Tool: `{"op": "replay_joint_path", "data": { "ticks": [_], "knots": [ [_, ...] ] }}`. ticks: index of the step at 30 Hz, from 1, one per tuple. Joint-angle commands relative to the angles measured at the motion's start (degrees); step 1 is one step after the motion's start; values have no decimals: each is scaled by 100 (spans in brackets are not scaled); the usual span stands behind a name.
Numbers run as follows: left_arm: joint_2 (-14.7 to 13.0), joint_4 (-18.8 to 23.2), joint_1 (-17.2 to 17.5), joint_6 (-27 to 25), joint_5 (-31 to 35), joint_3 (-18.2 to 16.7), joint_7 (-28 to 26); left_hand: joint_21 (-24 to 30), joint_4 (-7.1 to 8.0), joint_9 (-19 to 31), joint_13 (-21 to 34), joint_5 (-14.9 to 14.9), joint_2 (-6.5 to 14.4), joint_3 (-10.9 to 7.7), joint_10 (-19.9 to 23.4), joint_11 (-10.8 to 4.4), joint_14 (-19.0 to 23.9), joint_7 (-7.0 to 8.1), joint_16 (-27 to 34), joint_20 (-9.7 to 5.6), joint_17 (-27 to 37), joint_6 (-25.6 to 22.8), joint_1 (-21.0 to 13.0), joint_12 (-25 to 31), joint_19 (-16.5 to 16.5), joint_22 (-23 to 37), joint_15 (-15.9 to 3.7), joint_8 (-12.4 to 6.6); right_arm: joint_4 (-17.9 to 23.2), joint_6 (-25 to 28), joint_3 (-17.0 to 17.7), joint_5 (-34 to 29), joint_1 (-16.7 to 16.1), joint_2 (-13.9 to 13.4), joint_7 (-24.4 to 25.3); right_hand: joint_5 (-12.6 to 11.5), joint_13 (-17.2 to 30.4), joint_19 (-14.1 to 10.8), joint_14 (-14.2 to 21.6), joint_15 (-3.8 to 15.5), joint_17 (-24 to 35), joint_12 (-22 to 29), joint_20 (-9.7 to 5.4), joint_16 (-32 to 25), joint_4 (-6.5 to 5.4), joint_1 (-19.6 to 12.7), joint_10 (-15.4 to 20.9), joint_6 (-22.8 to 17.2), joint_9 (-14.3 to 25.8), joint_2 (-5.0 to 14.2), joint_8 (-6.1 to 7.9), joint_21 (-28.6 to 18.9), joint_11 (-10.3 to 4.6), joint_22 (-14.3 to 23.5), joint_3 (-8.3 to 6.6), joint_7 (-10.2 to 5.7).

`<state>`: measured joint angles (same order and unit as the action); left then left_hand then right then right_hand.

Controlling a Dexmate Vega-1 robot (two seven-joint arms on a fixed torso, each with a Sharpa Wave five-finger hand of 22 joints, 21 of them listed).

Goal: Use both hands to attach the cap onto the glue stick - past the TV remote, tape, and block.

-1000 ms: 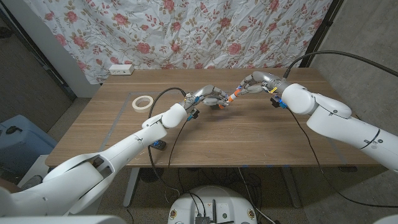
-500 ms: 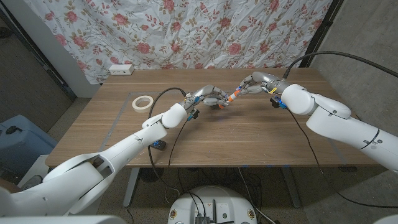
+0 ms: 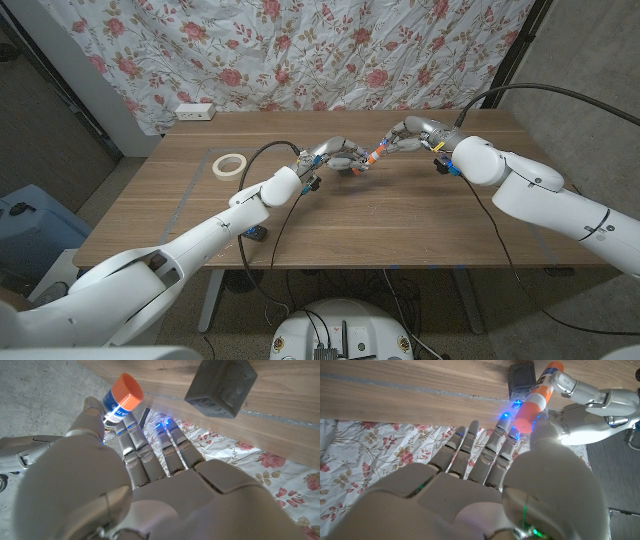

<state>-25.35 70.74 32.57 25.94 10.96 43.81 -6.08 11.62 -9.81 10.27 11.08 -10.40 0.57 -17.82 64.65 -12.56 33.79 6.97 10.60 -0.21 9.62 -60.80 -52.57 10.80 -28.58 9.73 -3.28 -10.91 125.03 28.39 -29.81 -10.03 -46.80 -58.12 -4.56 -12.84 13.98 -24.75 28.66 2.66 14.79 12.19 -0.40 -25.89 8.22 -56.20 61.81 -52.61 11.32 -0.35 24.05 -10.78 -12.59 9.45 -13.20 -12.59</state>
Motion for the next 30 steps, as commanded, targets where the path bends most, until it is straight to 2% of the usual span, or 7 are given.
{"op": "replay_joint_path", "data": {
  "ticks": [1,30],
  "knots": [
    [-22,92,51,-65,22,-15,-24,-37,29,104,11,-28,145,-97,45,2,64,-83,-8,-6,2,-160,-102,27,-28,24,-699,-63,31,-7,19,17,-54,-15,33,31,15,-8,-30,755,11,-8,0,-33,13,-7,-38,-45,22,66,-8,-5,-3,15,16,-18],
    [-59,241,115,-134,78,-40,-80,-36,30,104,11,-27,149,-104,44,5,69,-89,-7,-9,2,-152,-105,26,-34,24,-698,-61,65,-15,-41,3,-94,6,55,37,18,-13,-37,753,17,-9,5,-39,14,-21,-39,-84,28,85,-15,-6,-3,16,34,-18]
  ]
}}
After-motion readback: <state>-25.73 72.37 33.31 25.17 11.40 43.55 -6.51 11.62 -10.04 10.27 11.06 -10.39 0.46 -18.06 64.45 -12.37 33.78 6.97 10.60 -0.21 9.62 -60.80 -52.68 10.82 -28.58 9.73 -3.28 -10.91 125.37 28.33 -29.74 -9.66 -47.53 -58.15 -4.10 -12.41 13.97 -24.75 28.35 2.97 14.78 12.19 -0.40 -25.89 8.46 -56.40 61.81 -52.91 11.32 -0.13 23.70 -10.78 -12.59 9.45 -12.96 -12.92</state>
